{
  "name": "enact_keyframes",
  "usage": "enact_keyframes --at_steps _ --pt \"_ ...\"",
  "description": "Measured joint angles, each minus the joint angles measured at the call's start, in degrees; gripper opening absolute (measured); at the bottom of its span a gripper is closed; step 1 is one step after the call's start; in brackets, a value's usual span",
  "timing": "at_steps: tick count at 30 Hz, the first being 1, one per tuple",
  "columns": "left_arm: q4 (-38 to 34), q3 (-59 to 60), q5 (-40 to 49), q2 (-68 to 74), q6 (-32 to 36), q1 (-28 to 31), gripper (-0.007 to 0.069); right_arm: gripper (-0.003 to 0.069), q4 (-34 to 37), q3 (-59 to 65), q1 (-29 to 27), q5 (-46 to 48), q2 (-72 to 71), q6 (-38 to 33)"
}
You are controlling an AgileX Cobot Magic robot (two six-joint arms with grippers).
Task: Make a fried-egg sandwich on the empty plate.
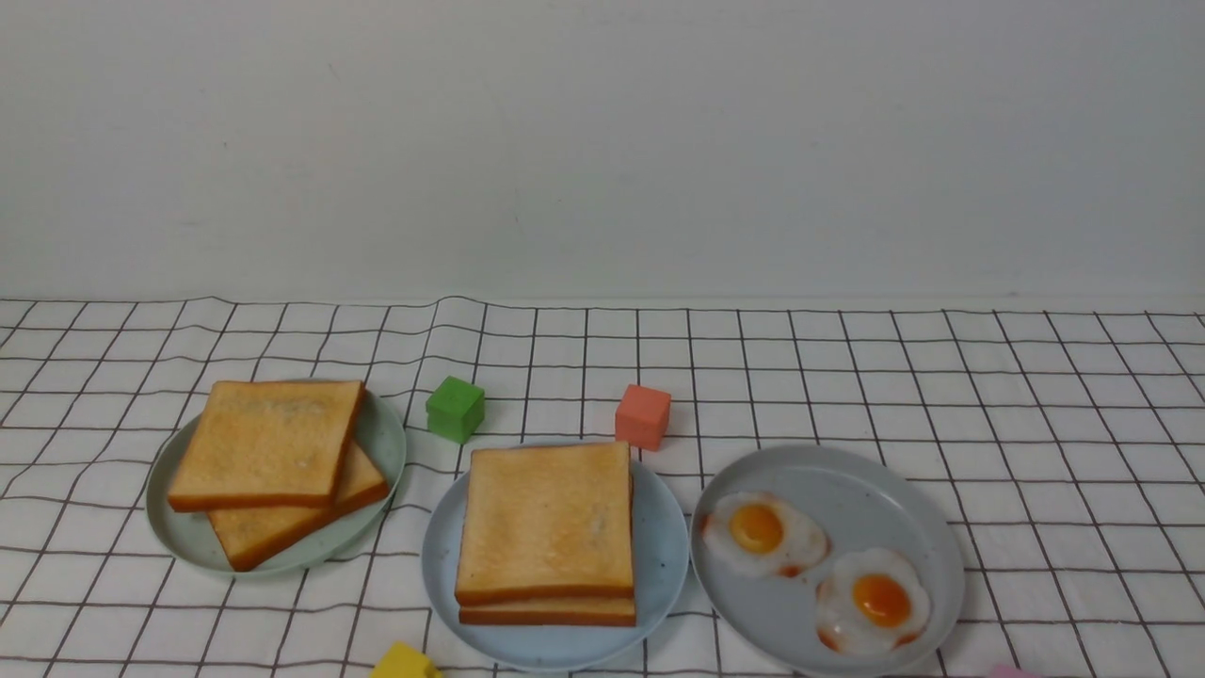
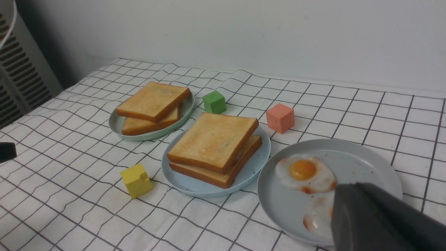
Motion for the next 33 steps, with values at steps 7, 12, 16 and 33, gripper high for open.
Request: enact_keyframes --at_steps 7,12,16,33 --pt "-0.13 0.07 -0.25 0.0 0.0 6.13 0.0 0.0029 0.0 0.0 0.0 0.0 0.0 0.0" --pt "-0.08 0.07 -0.37 0.0 -0.04 8.22 0.0005 0.0038 0.0 0.0 0.0 0.0 0.0 0.0" --pt "-0.08 0.07 -0.6 0.0 -0.04 8.22 0.0008 0.0043 0.0 0.0 0.0 0.0 0.0 0.0" --pt "0.09 0.07 -0.69 0.0 -0.04 8.22 0.0022 0.0059 -0.84 1.68 -2.47 -0.22 -0.19 -1.2"
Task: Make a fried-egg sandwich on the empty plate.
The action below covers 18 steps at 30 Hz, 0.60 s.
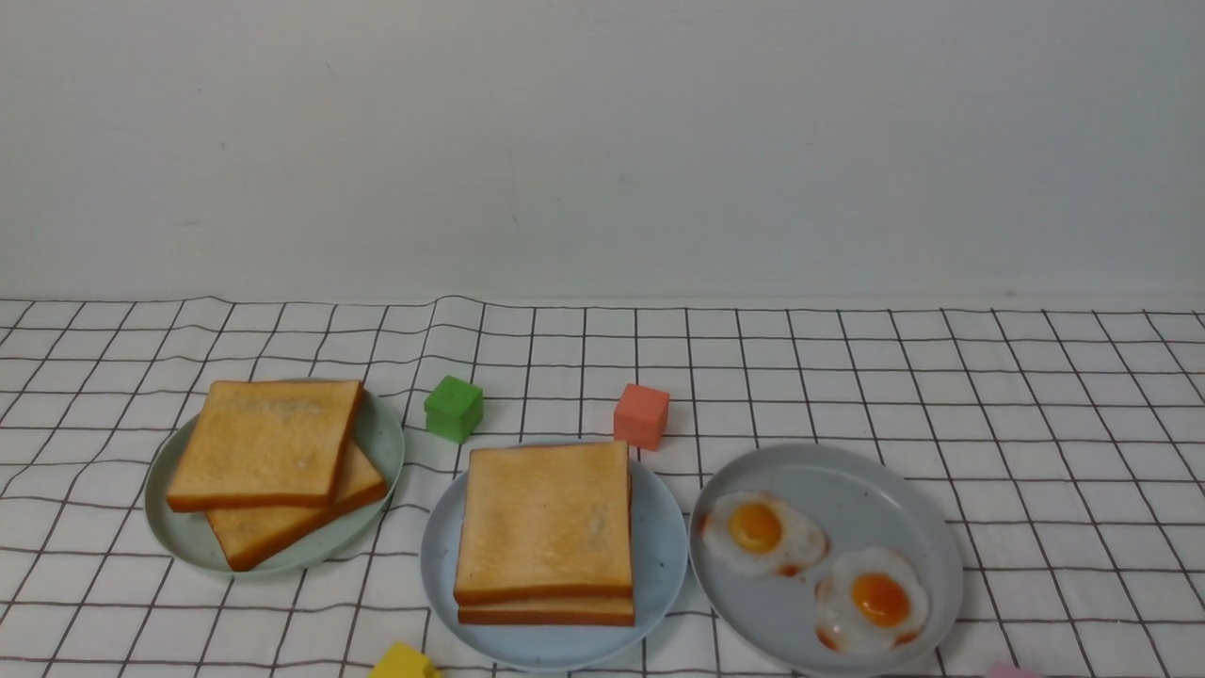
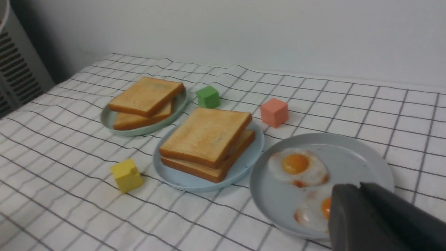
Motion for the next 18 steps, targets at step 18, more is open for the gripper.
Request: enact_keyframes --at_steps 18 --pt "0.12 0.04 -0.11 -0.04 -0.14 0.04 0.0028 0.0083 -6.66 22.1 -24.24 -11.23 -5.04 -1.68"
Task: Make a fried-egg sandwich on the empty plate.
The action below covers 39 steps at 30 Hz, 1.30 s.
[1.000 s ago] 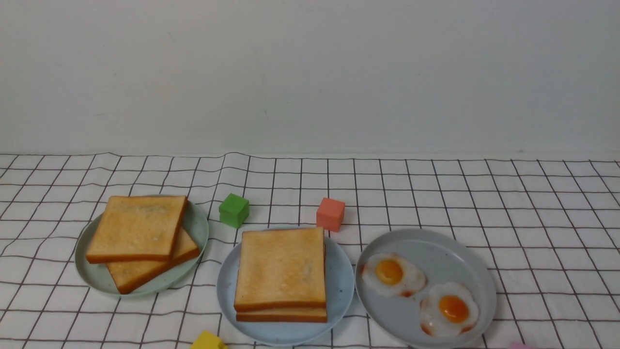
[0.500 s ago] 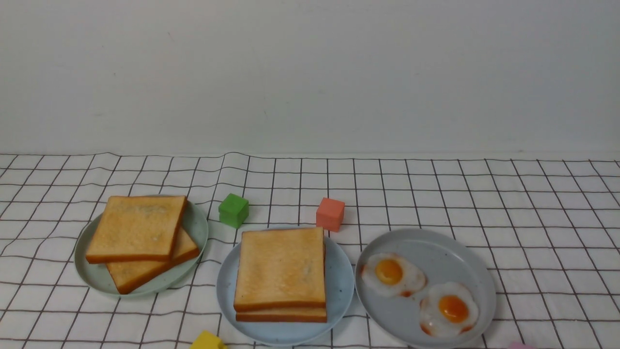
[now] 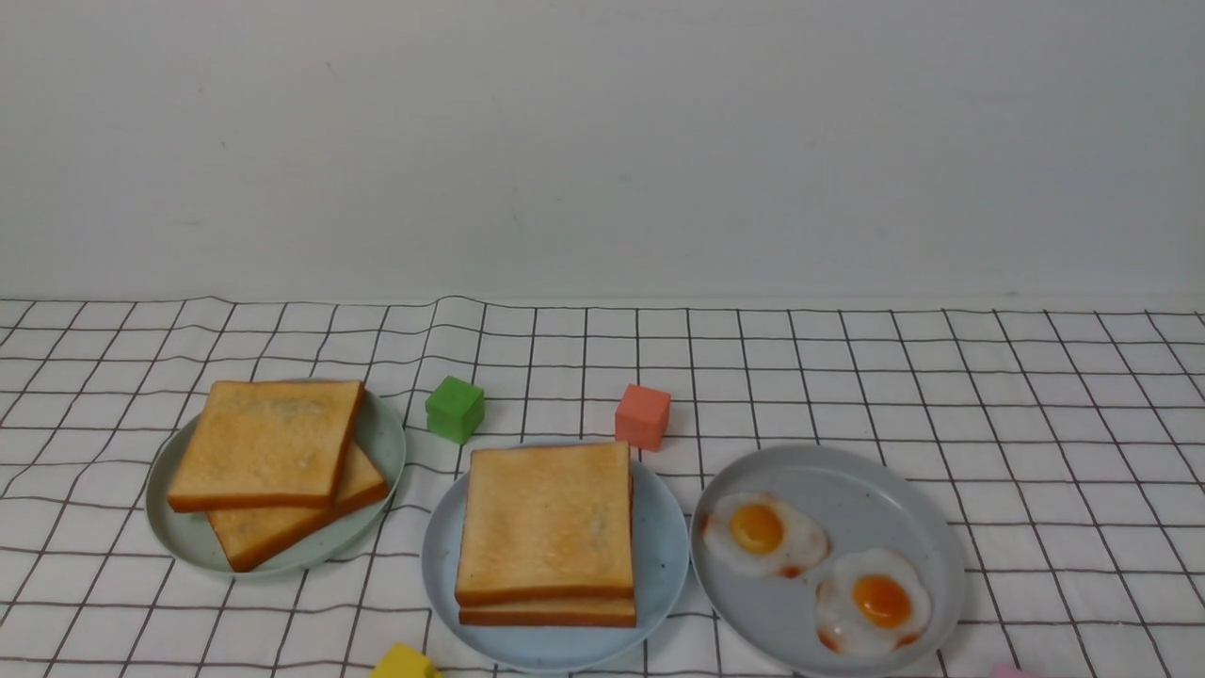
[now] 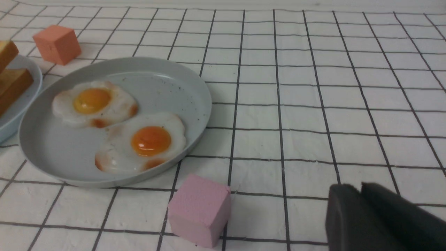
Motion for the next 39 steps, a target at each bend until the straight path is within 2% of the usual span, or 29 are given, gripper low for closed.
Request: enact_keyframes --at_steps 39 --pt "0.06 0.0 0.0 0.0 0.0 0.0 0.005 0.0123 0.0 0.14 0.0 -0.71 0.0 0.0"
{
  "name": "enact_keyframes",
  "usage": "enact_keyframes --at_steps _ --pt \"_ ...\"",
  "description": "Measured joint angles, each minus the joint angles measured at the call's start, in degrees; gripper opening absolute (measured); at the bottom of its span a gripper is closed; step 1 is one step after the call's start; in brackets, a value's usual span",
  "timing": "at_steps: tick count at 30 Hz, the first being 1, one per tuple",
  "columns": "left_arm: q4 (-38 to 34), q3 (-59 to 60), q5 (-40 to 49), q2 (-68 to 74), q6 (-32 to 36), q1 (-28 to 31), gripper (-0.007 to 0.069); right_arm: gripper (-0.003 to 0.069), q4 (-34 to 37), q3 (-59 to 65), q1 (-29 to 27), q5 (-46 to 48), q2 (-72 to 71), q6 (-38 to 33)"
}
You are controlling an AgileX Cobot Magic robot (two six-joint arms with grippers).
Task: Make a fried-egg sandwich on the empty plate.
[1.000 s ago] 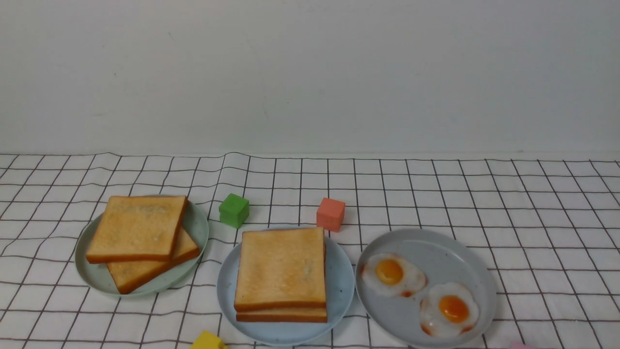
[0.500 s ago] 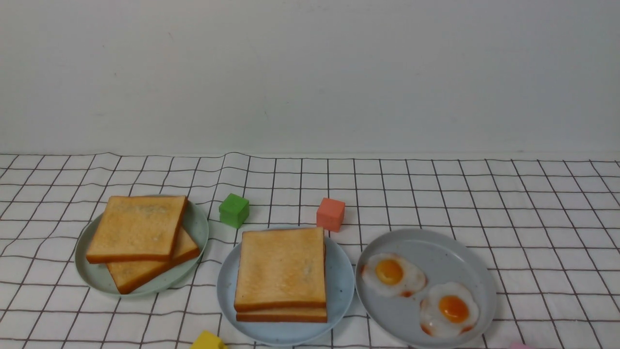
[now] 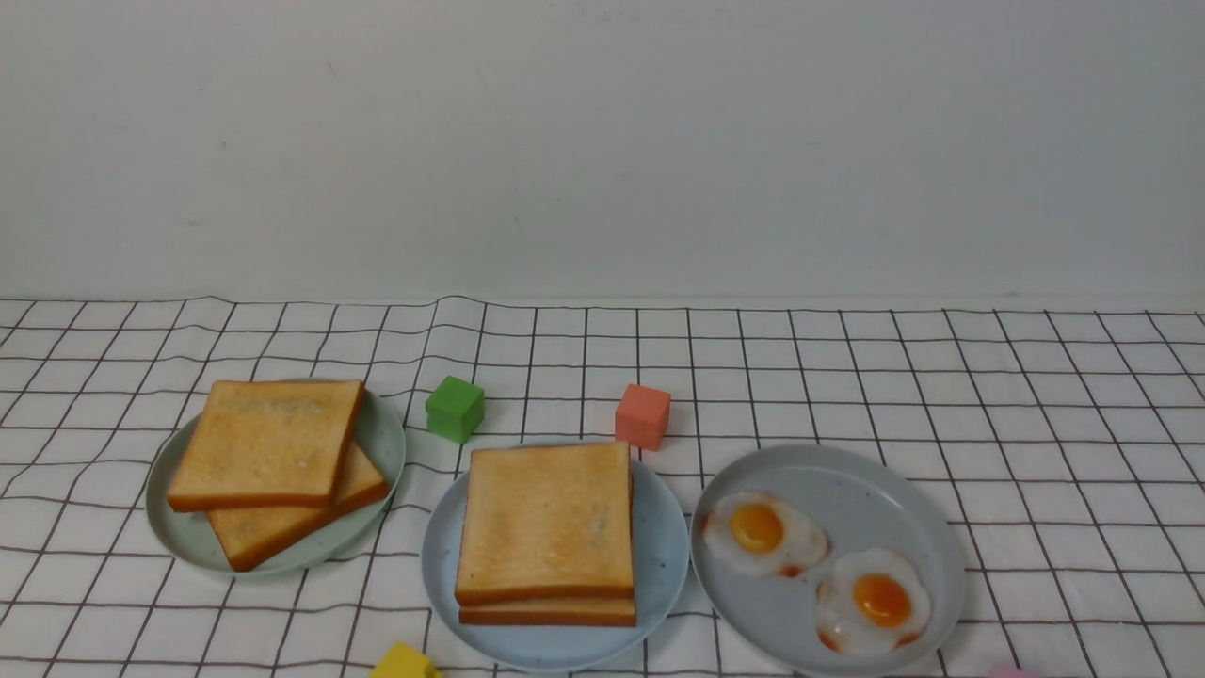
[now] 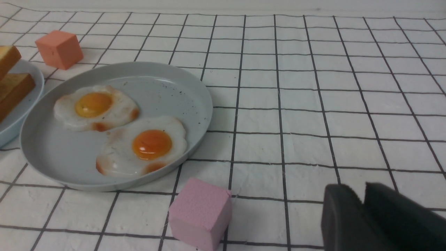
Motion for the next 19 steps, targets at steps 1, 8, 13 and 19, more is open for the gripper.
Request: enact_keyframes --at_steps 1,8,13,19 --pt "0.0 0.0 0.0 0.0 0.0 0.0 0.005 0.0123 0.0 0.0 0.0 0.0 0.0 0.0" --pt "0.0 0.0 0.0 0.0 0.0 0.0 0.006 0.0124 0.05 0.0 0.0 -0.05 0.0 0.0" --pt "0.0 0.0 0.0 0.0 0.0 0.0 0.0068 0.0127 0.05 0.0 0.0 -0.05 0.0 0.0" --pt "0.0 0.0 0.0 0.0 0.0 0.0 0.0073 0.0134 0.05 0.0 0.0 -0.05 0.0 0.0"
